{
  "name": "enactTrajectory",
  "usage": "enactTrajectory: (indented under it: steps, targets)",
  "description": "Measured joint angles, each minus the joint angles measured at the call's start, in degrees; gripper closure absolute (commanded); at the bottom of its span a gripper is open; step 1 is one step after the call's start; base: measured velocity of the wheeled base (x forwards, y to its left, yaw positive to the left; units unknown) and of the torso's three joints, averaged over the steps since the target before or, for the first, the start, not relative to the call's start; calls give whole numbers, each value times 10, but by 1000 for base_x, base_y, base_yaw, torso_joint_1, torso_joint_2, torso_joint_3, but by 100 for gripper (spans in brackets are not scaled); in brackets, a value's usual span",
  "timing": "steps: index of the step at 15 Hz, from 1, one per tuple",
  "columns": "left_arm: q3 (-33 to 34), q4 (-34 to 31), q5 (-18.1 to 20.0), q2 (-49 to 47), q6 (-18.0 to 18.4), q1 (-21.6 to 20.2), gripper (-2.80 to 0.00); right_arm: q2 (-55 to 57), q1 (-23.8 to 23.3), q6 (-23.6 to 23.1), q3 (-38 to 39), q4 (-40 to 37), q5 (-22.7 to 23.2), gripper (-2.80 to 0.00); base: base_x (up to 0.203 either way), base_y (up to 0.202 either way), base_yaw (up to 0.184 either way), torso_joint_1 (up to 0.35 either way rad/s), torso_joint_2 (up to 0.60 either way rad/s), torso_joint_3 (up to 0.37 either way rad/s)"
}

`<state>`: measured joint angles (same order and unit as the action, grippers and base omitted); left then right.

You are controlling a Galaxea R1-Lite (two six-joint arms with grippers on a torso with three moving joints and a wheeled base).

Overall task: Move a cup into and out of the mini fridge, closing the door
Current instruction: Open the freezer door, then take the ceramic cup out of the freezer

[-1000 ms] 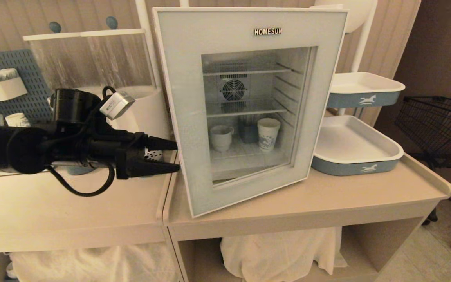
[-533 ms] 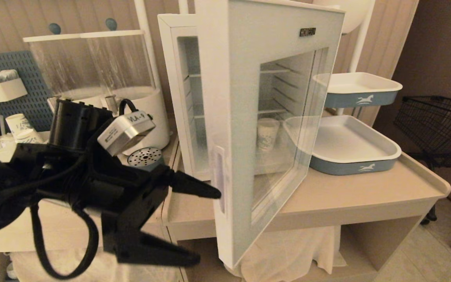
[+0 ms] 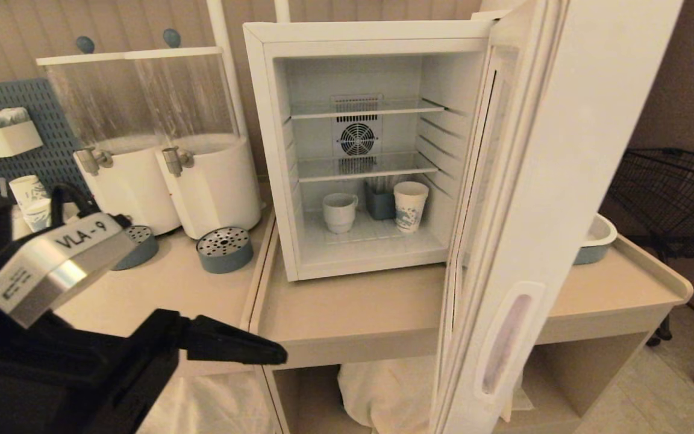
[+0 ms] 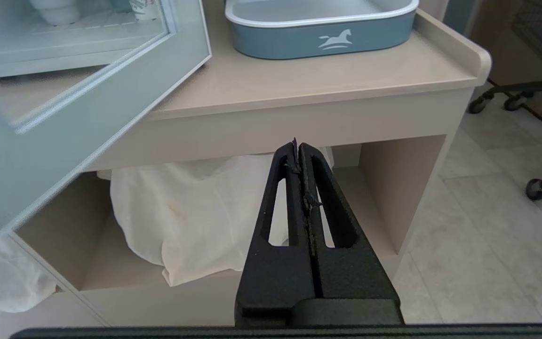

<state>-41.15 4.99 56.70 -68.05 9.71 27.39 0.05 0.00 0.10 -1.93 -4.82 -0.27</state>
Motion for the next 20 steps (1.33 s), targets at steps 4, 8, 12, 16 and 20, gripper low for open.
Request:
enactTrajectory:
  steps: [4,8,12,16,20]
  targets:
    - [34,43,-252,83,-55,-100,0,0,0,0,0,0,0,0,0,0,0,0,0,0]
    - [35,62,-520,114,-93,-121,0,0,0,0,0,0,0,0,0,0,0,0,0,0]
    - [56,62,-752,164,-91,-123,0,0,0,0,0,0,0,0,0,0,0,0,0,0]
    - [71,34,-860,239,-88,-124,0,0,0,0,0,0,0,0,0,0,0,0,0,0]
    - [77,-79,-925,366,-110,-154,0,0,-1,0,0,0,0,0,0,0,0,0,0,0]
